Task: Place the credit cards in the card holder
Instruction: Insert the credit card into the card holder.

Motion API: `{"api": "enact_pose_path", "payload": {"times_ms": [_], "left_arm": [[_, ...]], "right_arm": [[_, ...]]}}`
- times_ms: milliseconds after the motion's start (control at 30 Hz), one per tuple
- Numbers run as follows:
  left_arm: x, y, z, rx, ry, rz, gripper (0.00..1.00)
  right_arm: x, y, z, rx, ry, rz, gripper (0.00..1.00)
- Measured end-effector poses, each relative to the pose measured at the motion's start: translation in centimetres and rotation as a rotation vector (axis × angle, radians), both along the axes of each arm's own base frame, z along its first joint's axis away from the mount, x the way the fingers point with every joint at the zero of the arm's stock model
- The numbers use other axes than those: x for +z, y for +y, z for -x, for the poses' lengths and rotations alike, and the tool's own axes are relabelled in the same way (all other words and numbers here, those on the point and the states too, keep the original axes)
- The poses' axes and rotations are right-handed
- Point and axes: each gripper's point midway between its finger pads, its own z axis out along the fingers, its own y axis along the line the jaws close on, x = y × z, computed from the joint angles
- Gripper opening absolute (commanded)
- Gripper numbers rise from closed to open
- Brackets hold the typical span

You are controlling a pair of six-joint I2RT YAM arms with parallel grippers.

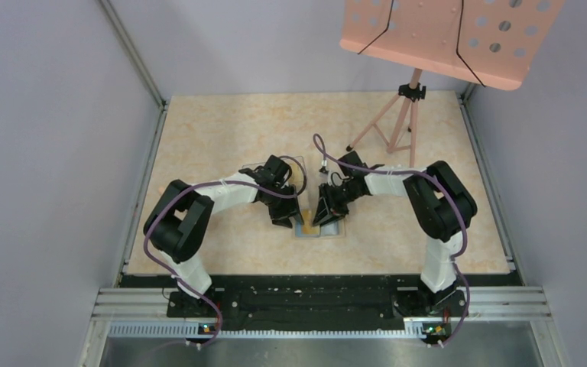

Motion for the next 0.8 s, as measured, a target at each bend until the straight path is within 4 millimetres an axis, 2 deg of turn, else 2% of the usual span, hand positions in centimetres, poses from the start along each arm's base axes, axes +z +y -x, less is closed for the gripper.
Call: {"api": "enact_pose_path", "payload": {"times_ms": [300, 367, 533, 600, 667, 800], "left_arm": [[-0.1, 0.1, -0.1, 0.003, -0.003, -0.004, 0.4], [-0.1, 0.3, -0.1, 0.005, 0.0, -0.013, 0.4], [-0.1, 0.5, -0.1, 0.006, -0.001, -0.028, 0.44], [-0.1, 0.6, -0.1, 0.007, -0.004, -0.034, 0.44], [0.0, 0.6, 0.0, 0.007, -0.004, -0.035, 0.45], [0.0, 0.6, 0.0, 0.006, -0.004, -0.034, 0.44]], "right_arm": [[0.4, 1.0, 0.2, 0.028, -0.004, -0.02, 0.3], [0.4, 1.1, 0.2, 0.032, -0.007, -0.013, 0.34], [0.3, 1.1, 0.1, 0.039, -0.018, 0.03, 0.51], [0.4, 1.0, 0.1, 0.04, -0.023, 0.046, 0.52], [0.6, 0.9, 0.0, 0.039, -0.039, 0.065, 0.5], [0.4, 0.1, -0.4, 0.028, -0.065, 0.127, 0.37]]}}
